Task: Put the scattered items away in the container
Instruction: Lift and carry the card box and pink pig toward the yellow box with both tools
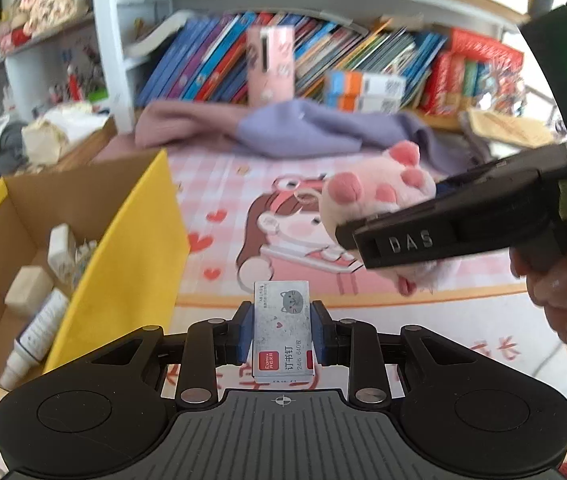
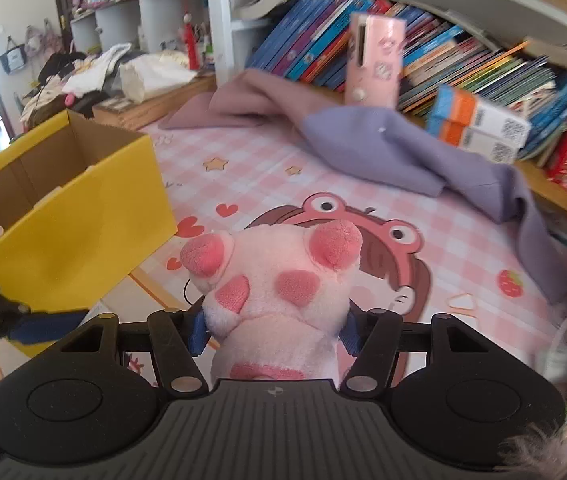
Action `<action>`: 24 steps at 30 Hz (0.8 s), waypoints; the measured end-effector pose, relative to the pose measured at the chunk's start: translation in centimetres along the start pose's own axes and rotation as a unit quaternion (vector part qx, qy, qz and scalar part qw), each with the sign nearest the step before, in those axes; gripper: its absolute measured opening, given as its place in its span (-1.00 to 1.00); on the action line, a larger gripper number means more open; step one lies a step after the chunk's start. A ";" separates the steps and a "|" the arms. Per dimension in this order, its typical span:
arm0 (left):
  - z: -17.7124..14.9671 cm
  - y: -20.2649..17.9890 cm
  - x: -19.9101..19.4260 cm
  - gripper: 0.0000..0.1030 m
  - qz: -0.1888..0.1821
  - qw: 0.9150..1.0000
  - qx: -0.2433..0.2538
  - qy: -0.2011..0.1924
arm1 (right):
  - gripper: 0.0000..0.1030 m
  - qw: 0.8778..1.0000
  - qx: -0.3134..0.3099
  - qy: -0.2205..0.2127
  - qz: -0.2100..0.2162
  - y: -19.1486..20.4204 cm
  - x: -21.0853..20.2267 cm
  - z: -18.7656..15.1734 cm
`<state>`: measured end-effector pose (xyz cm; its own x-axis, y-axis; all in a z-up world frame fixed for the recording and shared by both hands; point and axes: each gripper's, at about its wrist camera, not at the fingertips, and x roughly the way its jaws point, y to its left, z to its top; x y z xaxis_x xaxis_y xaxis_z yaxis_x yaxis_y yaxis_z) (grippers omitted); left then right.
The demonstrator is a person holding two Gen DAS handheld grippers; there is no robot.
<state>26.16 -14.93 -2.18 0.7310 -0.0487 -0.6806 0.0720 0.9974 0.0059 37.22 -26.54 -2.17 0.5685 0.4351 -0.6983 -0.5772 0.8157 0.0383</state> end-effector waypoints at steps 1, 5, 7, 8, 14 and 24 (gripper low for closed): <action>0.1 0.0 -0.5 -0.46 -0.006 1.000 0.003 -0.007 | 0.13 1.000 0.003 -0.004 -0.004 0.1 -0.7 -0.2; 0.2 0.0 -2.5 -0.46 -0.030 0.999 0.013 -0.027 | 0.13 0.999 0.015 -0.021 -0.020 0.8 -3.7 -0.9; 0.1 0.2 -3.4 -0.46 -0.042 0.998 0.019 -0.036 | 0.13 0.999 0.019 -0.028 -0.028 1.3 -5.1 -1.3; 0.1 0.2 -3.9 -0.46 -0.047 0.998 0.024 -0.040 | 0.13 0.999 0.021 -0.032 -0.032 1.6 -5.8 -1.6; -0.8 0.9 -6.5 -0.46 -0.068 0.995 0.045 -0.058 | 0.13 0.996 0.047 -0.049 -0.057 3.6 -9.2 -3.2; -3.4 2.3 -10.1 -0.46 -0.083 0.989 0.089 -0.086 | 0.13 0.991 0.087 -0.048 -0.087 8.1 -12.4 -7.1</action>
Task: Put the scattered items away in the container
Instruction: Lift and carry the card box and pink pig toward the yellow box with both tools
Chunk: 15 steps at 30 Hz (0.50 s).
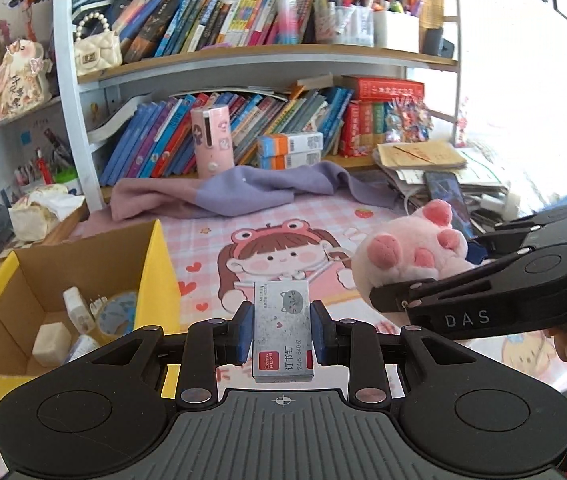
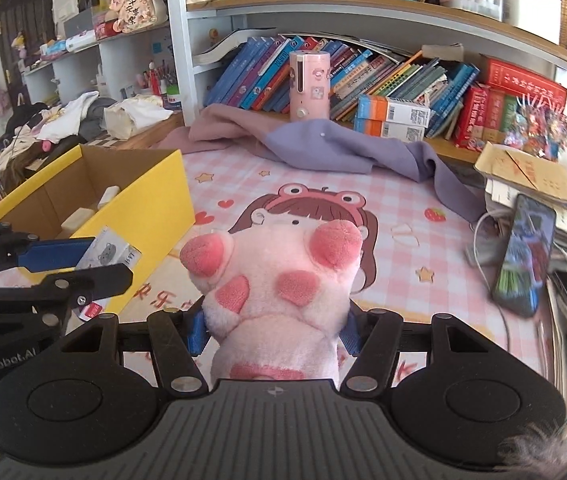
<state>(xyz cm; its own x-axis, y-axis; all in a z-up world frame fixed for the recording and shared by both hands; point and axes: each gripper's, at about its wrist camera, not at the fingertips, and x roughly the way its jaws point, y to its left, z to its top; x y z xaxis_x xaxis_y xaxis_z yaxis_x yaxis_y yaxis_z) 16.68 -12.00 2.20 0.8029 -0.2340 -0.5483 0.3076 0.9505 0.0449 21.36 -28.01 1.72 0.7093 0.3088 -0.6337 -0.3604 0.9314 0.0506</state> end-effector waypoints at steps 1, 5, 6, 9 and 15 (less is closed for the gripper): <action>-0.4 0.1 -0.4 -0.46 -0.004 1.000 0.001 0.001 | 0.13 1.000 0.000 -0.001 -0.002 0.6 -0.4 -0.3; -1.8 0.8 -2.4 -0.46 -0.015 1.000 0.001 0.003 | 0.13 1.000 0.000 -0.003 -0.014 2.8 -2.0 -1.7; -2.2 1.1 -3.0 -0.46 -0.016 1.000 0.000 0.003 | 0.13 1.000 0.001 -0.002 -0.017 3.4 -2.5 -2.1; -3.4 1.8 -4.4 -0.46 -0.021 1.000 -0.002 0.005 | 0.13 1.000 0.006 -0.001 -0.026 5.1 -3.7 -3.4; -6.0 3.4 -7.2 -0.46 -0.031 0.999 0.001 0.015 | 0.13 0.999 0.018 -0.003 -0.040 8.5 -5.7 -5.6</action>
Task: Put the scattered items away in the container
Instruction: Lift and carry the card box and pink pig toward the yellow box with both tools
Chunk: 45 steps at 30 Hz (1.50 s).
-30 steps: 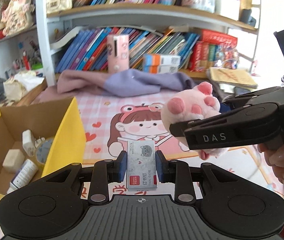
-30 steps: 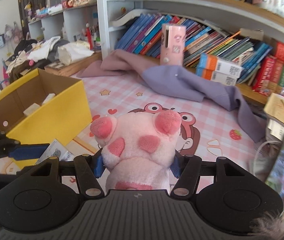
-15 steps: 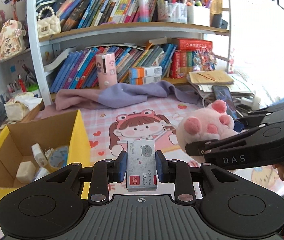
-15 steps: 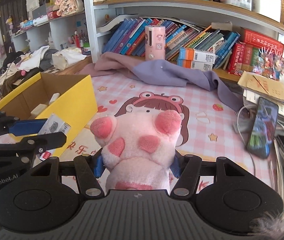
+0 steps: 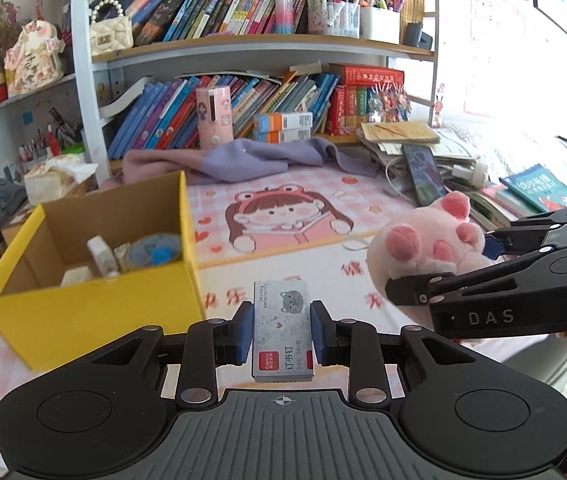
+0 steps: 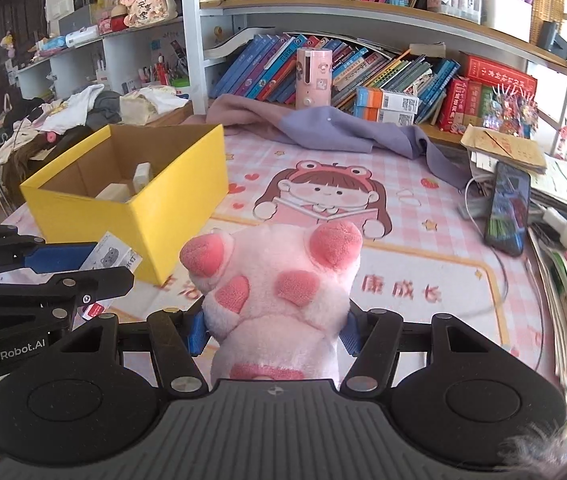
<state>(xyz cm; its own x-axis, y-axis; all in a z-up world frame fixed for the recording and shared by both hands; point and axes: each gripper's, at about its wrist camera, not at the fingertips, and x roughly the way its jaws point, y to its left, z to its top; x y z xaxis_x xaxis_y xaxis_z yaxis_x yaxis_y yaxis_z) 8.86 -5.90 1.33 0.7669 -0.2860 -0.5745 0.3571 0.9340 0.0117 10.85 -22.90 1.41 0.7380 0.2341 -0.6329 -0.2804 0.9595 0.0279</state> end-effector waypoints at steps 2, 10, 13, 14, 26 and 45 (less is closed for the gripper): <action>-0.7 0.4 -0.9 -0.46 -0.001 1.000 0.001 0.001 | 0.13 1.000 0.003 -0.001 -0.002 1.1 -0.6 -0.7; -2.9 2.7 -3.8 -0.46 0.004 1.000 -0.006 0.003 | 0.13 1.000 -0.010 0.004 0.011 5.5 -1.6 -2.3; -3.6 3.7 -4.5 -0.46 0.011 1.000 -0.013 0.006 | 0.13 1.000 -0.021 0.009 0.022 7.2 -1.6 -2.4; -3.8 4.1 -4.7 -0.46 0.015 1.000 -0.017 0.006 | 0.13 0.999 -0.024 0.011 0.027 7.7 -1.5 -2.4; -5.9 8.1 -6.6 -0.46 0.064 0.996 -0.067 0.016 | 0.13 0.994 -0.057 0.039 0.081 11.9 0.0 -1.9; -7.6 11.5 -7.6 -0.46 0.094 0.989 -0.104 0.039 | 0.13 0.982 -0.118 0.063 0.136 17.0 1.5 -1.6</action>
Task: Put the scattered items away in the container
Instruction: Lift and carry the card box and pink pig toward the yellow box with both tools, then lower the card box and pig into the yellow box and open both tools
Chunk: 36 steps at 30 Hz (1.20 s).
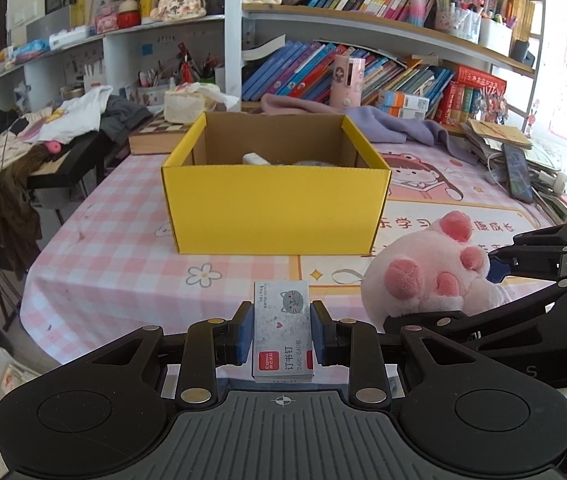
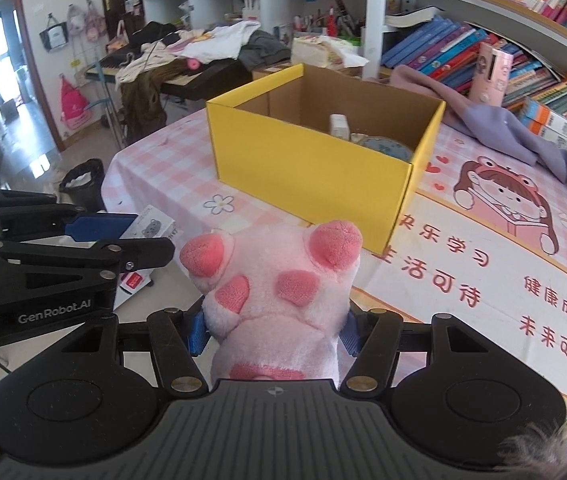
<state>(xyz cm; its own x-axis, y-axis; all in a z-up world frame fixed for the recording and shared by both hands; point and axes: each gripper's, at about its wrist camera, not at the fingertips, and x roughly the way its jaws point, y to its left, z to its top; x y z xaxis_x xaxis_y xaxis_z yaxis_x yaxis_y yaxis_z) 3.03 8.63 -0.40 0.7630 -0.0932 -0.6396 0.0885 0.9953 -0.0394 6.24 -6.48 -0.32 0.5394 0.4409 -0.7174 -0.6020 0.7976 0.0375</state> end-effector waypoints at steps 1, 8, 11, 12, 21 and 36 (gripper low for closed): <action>0.0 0.1 0.1 -0.46 0.001 1.000 -0.003 0.002 | 0.13 1.000 -0.002 0.001 0.002 0.0 0.1 0.1; 0.5 0.8 1.1 -0.46 0.006 1.000 -0.028 0.007 | 0.13 1.000 -0.021 0.009 0.014 -0.1 0.8 0.8; 1.0 0.8 1.4 -0.46 0.010 1.000 -0.026 0.001 | 0.13 0.999 -0.029 0.003 0.018 -0.4 1.1 1.2; 1.2 0.8 1.4 -0.46 0.012 1.000 -0.024 -0.003 | 0.13 0.999 -0.031 -0.001 0.020 -0.5 1.2 1.5; 6.0 1.3 2.5 -0.46 0.026 0.999 -0.008 -0.047 | 0.13 0.998 -0.036 -0.053 0.026 -2.9 1.9 5.6; 17.3 3.3 10.9 -0.46 0.004 0.997 0.006 -0.076 | 0.14 0.992 -0.052 -0.116 -0.009 -10.1 7.1 16.5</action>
<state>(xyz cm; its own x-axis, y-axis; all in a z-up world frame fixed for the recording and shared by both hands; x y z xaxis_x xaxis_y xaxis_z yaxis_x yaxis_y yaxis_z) 22.69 10.40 5.79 0.8518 -0.0889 -0.5162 0.0889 0.9957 -0.0248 25.87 -4.61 5.64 0.6633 0.5199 -0.5383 -0.6429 0.7640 -0.0544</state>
